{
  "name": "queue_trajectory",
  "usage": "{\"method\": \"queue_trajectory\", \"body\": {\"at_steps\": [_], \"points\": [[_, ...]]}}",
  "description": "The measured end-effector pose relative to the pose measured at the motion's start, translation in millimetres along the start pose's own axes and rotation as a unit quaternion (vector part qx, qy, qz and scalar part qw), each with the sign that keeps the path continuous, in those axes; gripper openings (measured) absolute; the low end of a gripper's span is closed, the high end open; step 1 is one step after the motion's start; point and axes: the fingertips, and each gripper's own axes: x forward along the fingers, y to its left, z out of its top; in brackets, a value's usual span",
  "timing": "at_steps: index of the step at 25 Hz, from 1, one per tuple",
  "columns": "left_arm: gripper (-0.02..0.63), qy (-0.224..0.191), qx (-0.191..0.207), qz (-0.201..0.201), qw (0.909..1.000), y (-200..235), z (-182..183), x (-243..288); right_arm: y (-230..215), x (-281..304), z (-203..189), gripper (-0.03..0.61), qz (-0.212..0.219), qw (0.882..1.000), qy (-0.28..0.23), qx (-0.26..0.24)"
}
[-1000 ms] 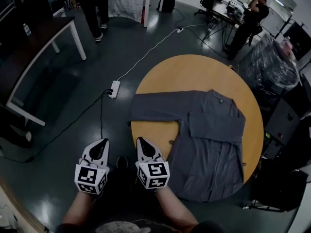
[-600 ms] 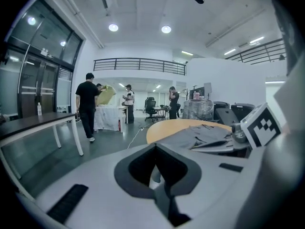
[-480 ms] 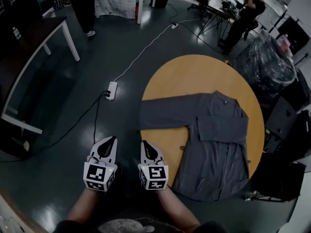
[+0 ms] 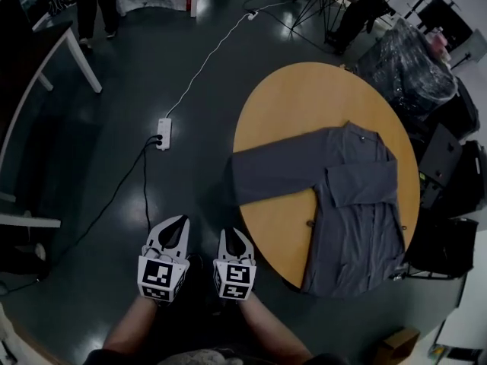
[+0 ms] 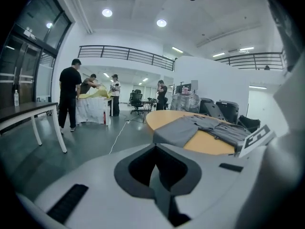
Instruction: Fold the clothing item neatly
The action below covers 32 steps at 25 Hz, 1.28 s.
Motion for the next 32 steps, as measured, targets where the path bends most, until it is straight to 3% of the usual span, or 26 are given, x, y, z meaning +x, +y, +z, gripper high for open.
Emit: {"method": "queue_trajectory", "body": {"at_steps": [3, 7, 18, 22, 24, 25, 32], "points": [[0.008, 0.009, 0.006, -0.009, 0.9999, 13, -12, 7, -11, 24, -17, 0.069, -0.045, 0.999, -0.005, 0.019], [0.008, 0.02, -0.001, -0.012, 0.9997, 26, -24, 9, -23, 45, -23, 0.083, -0.086, 0.996, -0.005, 0.006], [0.008, 0.046, -0.021, -0.031, 0.9982, 31, -56, 22, -34, 92, -27, 0.135, -0.127, 0.991, -0.02, 0.019], [0.008, 0.046, -0.02, -0.037, 0.9981, 32, -56, 29, -28, 102, -16, 0.132, -0.111, 0.993, -0.025, 0.01], [0.008, 0.046, -0.017, -0.039, 0.998, 33, -53, 29, -18, 101, -11, 0.037, -0.095, 0.995, -0.021, -0.004], [0.008, 0.046, -0.017, -0.039, 0.998, 35, -52, 29, -11, 99, -8, 0.023, -0.084, 0.996, -0.02, -0.013], [0.008, 0.043, -0.02, -0.03, 0.9984, 42, -25, 28, 28, 66, 46, 0.021, -0.01, 0.999, -0.04, -0.025]]}}
